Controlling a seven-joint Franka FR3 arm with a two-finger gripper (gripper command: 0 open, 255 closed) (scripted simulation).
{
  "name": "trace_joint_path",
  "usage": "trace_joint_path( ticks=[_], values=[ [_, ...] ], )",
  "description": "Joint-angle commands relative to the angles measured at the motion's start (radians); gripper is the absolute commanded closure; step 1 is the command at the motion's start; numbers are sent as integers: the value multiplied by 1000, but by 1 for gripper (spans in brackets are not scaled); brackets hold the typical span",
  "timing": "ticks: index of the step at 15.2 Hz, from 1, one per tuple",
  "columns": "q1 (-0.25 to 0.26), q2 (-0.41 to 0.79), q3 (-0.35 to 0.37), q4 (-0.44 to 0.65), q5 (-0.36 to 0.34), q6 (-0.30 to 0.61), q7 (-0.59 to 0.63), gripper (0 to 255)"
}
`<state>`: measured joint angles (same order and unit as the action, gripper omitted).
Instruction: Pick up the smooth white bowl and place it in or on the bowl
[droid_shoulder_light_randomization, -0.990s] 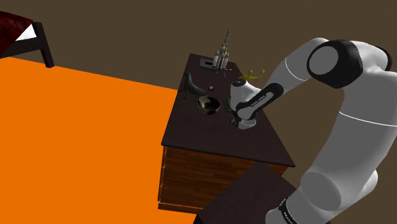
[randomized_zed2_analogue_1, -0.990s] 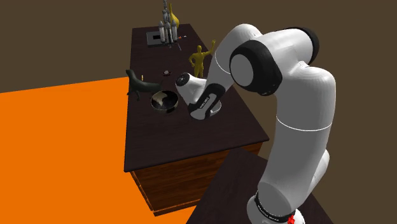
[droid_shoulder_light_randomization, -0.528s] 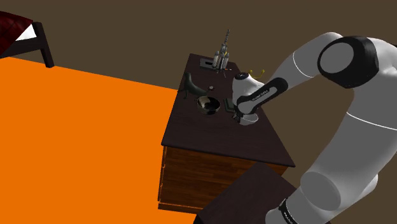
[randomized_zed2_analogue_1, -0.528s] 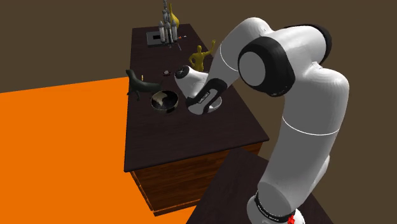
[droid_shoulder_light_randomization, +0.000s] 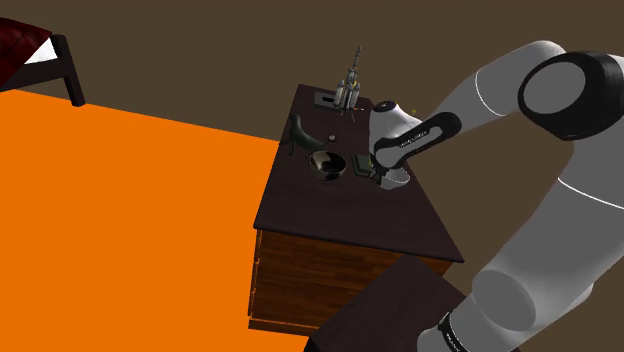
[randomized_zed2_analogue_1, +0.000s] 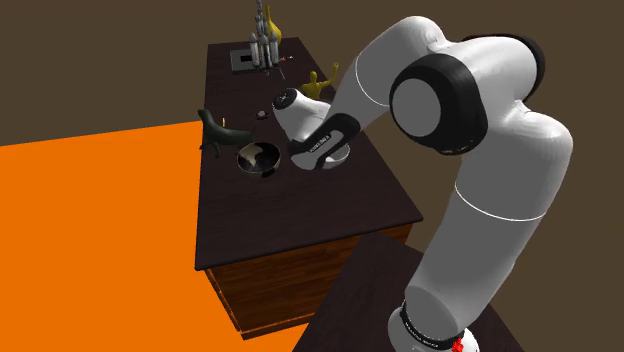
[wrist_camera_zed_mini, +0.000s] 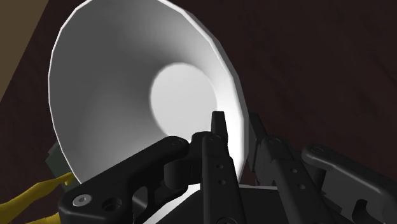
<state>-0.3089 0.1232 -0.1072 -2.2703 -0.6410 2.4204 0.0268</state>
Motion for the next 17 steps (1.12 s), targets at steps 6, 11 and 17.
trace_joint_path(
  ticks=[6, 11, 17],
  values=[
    [2, -67, 8, 19, 43, -77, -58, 255],
    [5, -108, 12, 40, 70, -132, -95, 255],
    [18, -115, 25, 96, 98, -197, -115, 255]
  ],
)
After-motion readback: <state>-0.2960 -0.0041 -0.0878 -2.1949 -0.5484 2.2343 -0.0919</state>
